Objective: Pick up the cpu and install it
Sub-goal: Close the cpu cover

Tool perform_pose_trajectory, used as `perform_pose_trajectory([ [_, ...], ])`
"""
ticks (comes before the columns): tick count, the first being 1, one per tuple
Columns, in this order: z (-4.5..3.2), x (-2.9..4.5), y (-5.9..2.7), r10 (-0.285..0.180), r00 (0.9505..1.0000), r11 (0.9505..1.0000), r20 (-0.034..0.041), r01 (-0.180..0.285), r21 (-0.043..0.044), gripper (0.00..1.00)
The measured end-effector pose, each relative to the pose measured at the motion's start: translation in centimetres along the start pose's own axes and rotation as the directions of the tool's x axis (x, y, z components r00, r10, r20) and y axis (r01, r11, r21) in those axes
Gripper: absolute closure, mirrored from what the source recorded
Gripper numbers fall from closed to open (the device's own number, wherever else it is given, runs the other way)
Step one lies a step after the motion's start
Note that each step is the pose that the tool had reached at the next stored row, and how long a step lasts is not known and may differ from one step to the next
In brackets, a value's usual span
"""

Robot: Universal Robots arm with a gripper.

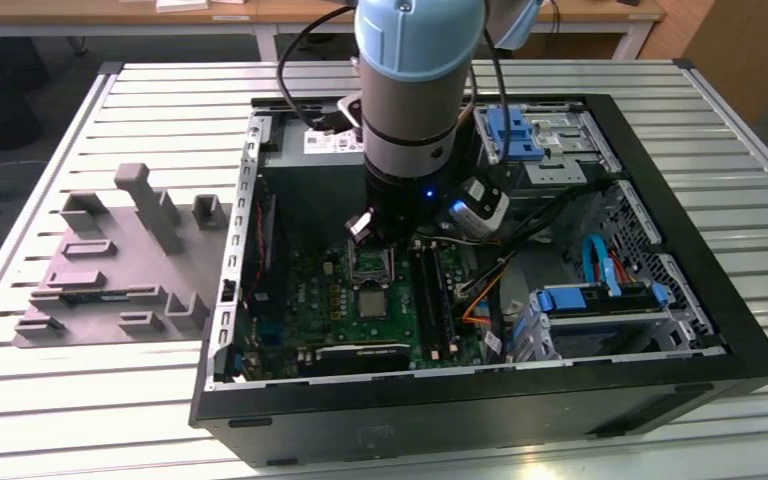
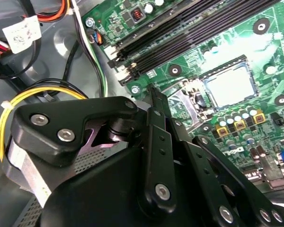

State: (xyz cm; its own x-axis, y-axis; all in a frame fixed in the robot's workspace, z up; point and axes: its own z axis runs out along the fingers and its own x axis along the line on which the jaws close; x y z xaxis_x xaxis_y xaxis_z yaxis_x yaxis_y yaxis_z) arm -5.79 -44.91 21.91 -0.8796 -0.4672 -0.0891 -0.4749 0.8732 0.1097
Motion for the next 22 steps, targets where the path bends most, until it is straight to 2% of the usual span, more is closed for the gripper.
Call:
perform_pose_trajectory([
  [7, 0.45, -0.63, 0.36, -0.011, 0.9999, 0.9999, 0.0015, 0.011, -0.0059, 0.89],
  [11, 0.58, -0.64, 0.34, -0.069, 0.9976, 0.9975, -0.0049, 0.069, -0.0111, 0.89],
  [22, 0.77, -1.27, 0.75, -0.072, 0.9974, 0.9973, -0.0021, 0.072, -0.014, 0.89],
])
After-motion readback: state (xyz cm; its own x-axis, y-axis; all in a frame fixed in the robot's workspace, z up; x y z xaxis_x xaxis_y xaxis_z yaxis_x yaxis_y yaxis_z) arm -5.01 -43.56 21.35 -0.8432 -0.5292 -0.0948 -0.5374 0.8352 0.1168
